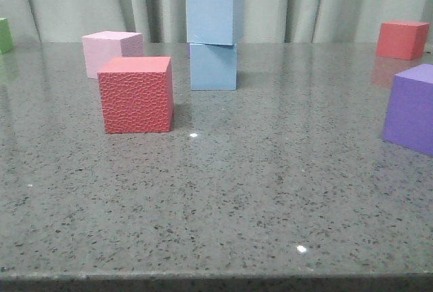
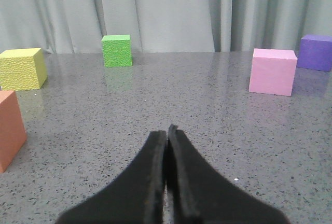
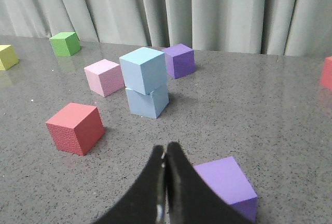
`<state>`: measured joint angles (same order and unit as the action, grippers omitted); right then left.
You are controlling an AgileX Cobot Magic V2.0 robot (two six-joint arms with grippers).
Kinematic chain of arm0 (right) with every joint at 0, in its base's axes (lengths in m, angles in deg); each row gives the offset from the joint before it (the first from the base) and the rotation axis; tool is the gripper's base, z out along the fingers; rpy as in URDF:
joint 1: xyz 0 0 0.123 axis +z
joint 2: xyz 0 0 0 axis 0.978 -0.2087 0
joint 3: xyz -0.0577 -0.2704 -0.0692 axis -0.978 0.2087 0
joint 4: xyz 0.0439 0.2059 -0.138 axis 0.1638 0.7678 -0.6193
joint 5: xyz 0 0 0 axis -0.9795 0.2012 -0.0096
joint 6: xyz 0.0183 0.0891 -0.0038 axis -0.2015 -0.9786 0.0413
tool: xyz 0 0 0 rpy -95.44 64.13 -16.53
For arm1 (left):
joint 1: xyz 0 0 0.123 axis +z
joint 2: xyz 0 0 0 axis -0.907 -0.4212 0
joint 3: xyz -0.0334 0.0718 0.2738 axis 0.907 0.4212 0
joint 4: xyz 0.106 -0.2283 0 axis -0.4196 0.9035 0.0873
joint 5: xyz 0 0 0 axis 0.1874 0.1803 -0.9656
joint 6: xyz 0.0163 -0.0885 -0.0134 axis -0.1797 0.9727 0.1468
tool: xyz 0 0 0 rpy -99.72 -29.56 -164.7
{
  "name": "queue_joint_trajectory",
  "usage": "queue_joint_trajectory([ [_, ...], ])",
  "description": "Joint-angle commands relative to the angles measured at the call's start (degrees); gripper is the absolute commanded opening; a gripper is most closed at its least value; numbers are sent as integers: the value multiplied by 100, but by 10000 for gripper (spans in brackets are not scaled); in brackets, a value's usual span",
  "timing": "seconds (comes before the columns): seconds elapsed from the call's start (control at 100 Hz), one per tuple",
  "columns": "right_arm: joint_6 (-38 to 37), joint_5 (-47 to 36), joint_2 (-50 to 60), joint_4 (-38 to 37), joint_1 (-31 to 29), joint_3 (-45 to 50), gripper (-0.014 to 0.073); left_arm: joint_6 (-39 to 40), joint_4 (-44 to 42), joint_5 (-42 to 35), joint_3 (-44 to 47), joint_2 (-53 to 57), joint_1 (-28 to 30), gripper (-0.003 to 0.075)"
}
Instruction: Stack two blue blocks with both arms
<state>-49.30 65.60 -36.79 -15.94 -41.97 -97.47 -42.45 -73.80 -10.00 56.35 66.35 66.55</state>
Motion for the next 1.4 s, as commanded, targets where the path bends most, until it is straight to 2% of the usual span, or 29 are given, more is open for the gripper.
queue_joint_trajectory([
  [0.0,44,-481,-56,-138,-15,-134,-67,-35,53,-475,15,190,7,-18],
  [0.25,44,-504,-56,-205,-15,-121,-67,-35,53,-475,15,190,7,-19],
  [0.41,44,-693,-61,-95,-223,24,-67,-35,53,-475,15,190,7,-18],
  [0.58,114,-1241,-61,372,-988,403,-67,-35,53,-475,15,190,7,-19],
  [0.75,720,-1935,-10,751,-1721,758,-67,-35,53,-475,15,190,7,-18],
  [1.03,893,-2517,852,1100,-2772,1655,-67,-35,53,-475,15,190,7,-19],
  [1.17,1049,-2500,1194,1334,-3124,2084,-67,-35,53,-475,15,190,7,-19],
  [1.39,1395,-2521,1257,1584,-3310,2434,-67,-35,53,-475,15,190,7,-19],
])
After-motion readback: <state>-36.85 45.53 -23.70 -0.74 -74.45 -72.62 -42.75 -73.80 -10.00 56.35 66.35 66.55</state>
